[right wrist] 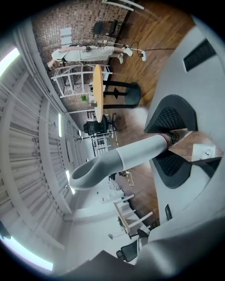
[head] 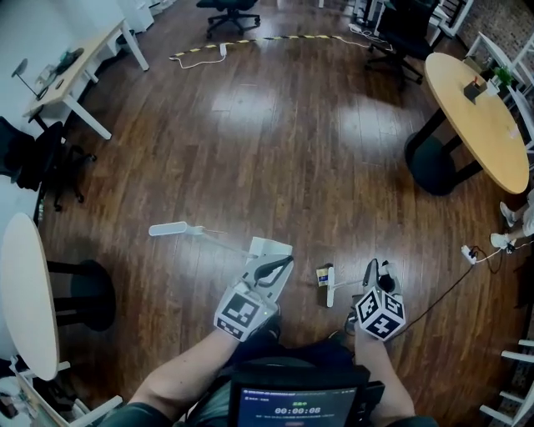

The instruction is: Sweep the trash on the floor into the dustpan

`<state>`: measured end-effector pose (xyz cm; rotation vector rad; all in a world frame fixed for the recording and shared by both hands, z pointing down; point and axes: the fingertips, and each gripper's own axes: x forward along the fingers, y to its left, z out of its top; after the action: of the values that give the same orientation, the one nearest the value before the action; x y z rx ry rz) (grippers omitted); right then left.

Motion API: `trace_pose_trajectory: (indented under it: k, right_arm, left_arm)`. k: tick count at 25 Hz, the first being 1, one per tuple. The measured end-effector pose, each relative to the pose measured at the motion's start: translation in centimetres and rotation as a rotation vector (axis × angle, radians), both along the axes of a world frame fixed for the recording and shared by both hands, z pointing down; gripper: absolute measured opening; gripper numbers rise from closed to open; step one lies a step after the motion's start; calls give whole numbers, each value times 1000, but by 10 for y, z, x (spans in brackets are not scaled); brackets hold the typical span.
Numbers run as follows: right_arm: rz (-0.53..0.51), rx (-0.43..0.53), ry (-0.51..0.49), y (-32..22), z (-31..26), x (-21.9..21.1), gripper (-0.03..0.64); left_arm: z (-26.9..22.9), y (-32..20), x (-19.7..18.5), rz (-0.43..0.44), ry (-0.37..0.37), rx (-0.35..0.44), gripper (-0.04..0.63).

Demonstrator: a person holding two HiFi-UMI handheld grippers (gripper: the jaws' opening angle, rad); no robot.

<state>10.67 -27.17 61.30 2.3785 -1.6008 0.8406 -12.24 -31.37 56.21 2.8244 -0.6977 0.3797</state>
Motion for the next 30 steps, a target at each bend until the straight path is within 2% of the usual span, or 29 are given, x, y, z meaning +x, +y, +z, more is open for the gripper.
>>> trace_pose_trajectory:
  k: [6,15,22,26,30]
  right_arm:
    - [-111,4,-22,-33,-1,-55,118]
    - [-171,37,-91,-68,-8,-99,120]
    - [-251,74,-146,-75,-17,-164,121]
    - [-270,89,-167,-70,-21,-175,120]
    - [-259,112,-170,-68,-28,-174,121]
  left_arm:
    - [-2,-4,-28,-39,-1,1,0]
    - [-14,-4,-49,-71,-15,18,0]
    - [-20,12,-76,-101,-25,25,0]
    - [-26,29,-65,-68,-20,30,0]
    - [-30,34,-72,-79,-17,41,1]
